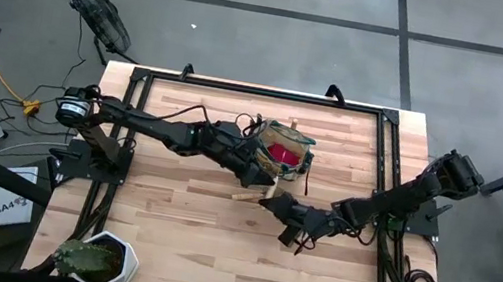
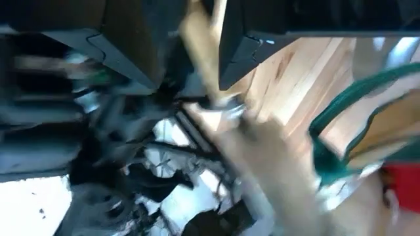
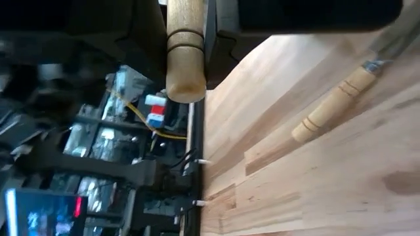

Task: Pick & Place Garden tools in Gardening bag
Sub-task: Put the left brown trowel into the gardening bag

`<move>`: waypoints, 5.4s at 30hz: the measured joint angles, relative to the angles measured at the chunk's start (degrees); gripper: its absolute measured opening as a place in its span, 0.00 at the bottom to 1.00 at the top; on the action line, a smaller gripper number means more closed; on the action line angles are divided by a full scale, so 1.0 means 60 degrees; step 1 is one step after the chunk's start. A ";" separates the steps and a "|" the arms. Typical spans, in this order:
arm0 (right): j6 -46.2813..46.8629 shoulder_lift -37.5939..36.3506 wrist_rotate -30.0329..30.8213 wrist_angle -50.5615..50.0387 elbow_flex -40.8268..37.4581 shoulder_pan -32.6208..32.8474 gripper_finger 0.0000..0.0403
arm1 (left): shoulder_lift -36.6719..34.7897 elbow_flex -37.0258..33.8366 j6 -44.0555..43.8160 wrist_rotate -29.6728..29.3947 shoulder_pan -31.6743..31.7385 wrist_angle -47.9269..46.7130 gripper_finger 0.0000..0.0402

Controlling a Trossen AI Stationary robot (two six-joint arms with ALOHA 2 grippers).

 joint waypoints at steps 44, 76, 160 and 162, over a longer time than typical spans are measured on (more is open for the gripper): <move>0.7230 -0.0023 0.6036 0.5466 0.1535 0.0333 0.15 | -0.2581 -0.0003 0.6170 0.0195 0.0000 -0.2191 0.40; 1.7271 0.1115 0.7048 -0.0858 0.1843 0.1789 0.15 | -0.3097 0.0008 0.8211 0.1504 0.0000 -0.3639 0.40; 1.4974 0.2319 0.8552 0.2270 0.1843 -0.1299 0.15 | -0.5348 -0.7070 0.6988 -0.2180 -0.1679 0.2799 0.40; 1.5310 0.2319 0.8552 0.2048 0.1843 -0.1299 0.15 | -0.5348 -0.7070 0.6949 -0.2183 -0.1679 0.2805 0.40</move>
